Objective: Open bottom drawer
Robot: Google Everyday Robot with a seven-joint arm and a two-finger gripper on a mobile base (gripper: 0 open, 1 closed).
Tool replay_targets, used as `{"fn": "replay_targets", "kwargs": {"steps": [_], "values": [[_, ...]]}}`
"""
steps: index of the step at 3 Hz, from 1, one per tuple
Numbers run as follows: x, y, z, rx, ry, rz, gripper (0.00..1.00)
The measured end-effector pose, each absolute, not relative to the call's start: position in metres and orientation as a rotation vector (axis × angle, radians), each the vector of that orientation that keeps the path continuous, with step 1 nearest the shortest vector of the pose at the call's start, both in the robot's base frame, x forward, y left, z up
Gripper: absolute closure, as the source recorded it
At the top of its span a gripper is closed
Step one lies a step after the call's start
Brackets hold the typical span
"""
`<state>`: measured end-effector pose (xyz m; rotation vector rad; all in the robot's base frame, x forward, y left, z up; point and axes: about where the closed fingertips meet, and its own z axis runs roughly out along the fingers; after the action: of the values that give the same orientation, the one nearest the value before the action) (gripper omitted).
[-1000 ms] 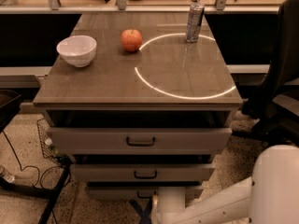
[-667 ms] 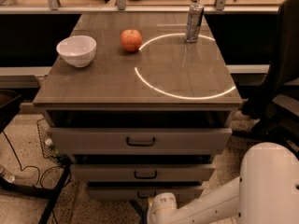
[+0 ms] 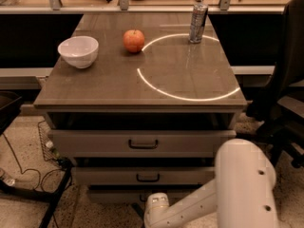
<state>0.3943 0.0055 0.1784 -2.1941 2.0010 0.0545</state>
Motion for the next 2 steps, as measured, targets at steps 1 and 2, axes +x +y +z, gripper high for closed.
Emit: {"fn": "replay_targets", "kwargs": {"steps": [1, 2], "values": [[0.406, 0.01, 0.155, -2.212, 2.015, 0.055, 0.0], [0.413, 0.008, 0.141, -2.218, 2.041, 0.046, 0.0]]}}
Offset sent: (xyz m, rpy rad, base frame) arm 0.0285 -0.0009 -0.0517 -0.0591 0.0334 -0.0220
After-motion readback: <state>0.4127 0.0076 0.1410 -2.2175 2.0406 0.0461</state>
